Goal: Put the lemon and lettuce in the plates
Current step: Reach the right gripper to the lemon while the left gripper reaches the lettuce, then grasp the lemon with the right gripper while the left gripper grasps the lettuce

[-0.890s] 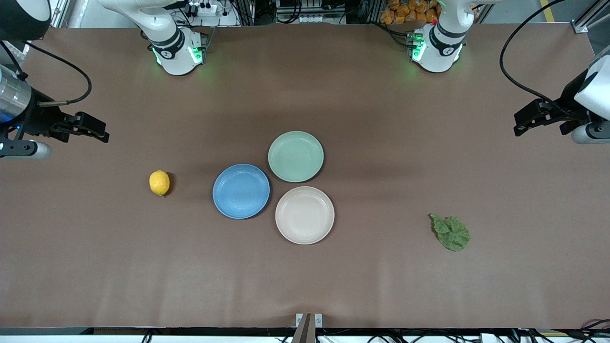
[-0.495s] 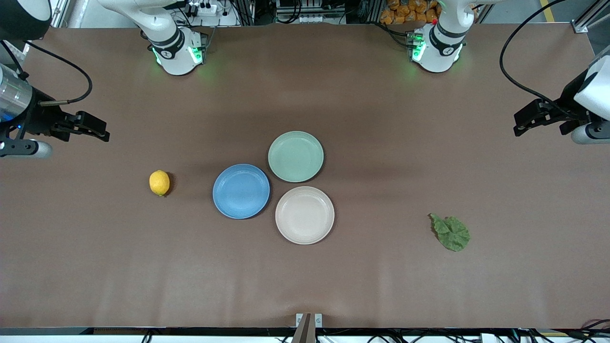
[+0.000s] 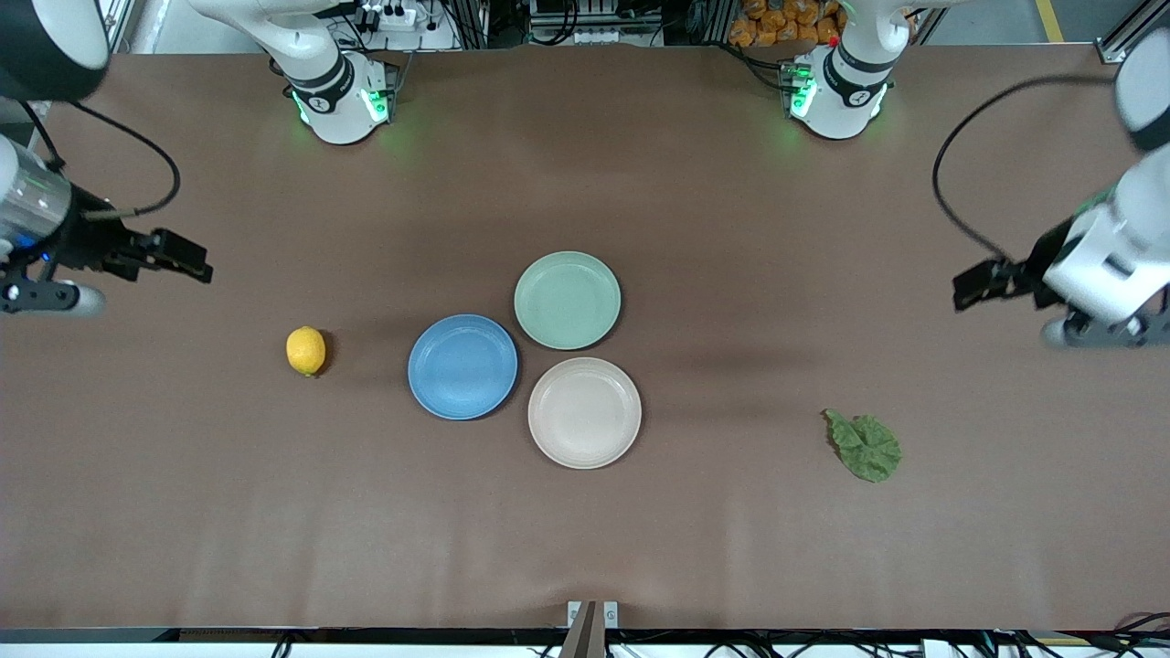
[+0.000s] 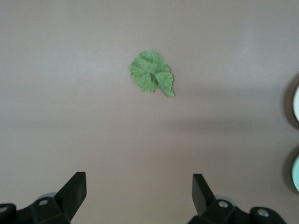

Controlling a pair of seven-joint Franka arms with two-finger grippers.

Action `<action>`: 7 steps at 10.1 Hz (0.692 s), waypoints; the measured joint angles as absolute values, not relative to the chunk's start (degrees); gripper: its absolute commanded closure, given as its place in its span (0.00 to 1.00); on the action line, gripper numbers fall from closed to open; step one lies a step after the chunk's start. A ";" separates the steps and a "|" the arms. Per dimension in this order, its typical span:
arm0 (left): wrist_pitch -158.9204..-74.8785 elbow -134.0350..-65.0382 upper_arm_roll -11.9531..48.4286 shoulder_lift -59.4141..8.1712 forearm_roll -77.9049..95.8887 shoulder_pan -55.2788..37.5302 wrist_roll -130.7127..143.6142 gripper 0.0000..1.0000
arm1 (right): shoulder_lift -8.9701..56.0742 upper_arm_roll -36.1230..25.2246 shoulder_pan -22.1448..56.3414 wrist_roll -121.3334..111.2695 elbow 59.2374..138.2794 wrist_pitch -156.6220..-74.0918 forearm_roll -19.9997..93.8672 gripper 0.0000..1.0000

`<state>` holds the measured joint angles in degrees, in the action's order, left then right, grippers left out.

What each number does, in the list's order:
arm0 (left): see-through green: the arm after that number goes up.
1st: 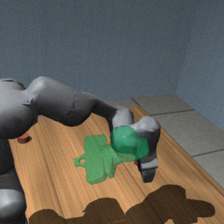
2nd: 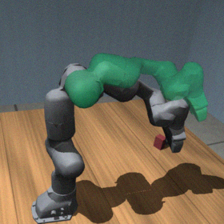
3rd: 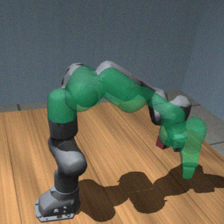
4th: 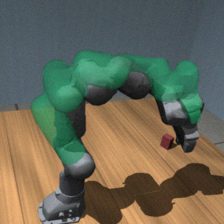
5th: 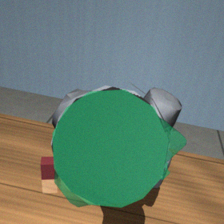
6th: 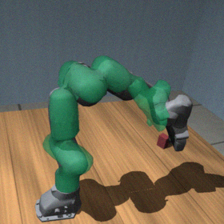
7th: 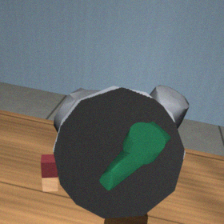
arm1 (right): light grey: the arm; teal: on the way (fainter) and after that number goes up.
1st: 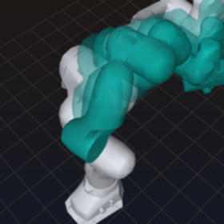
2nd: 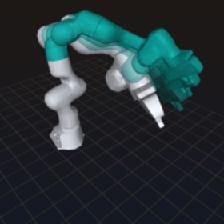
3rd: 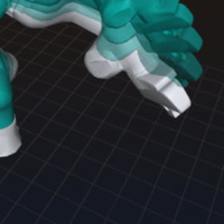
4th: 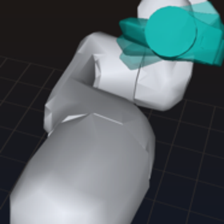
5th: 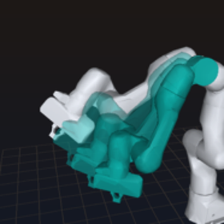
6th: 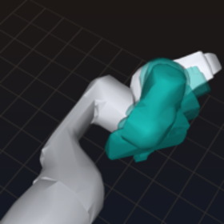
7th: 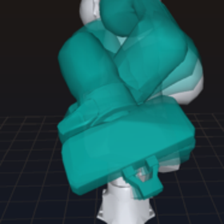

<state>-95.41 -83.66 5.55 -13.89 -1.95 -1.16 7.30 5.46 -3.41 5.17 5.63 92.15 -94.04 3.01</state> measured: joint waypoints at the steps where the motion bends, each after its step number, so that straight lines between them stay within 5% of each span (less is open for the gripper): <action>1: -98.50 -83.97 5.48 -17.28 -2.21 -1.15 7.30 0.00 | 6.36 -3.47 4.87 5.53 95.47 -97.39 3.01 0.00; 7: -117.59 -86.83 5.19 -36.05 -3.50 -0.77 7.88 0.00 | 24.72 -3.40 3.74 3.48 99.96 -103.98 3.02 0.00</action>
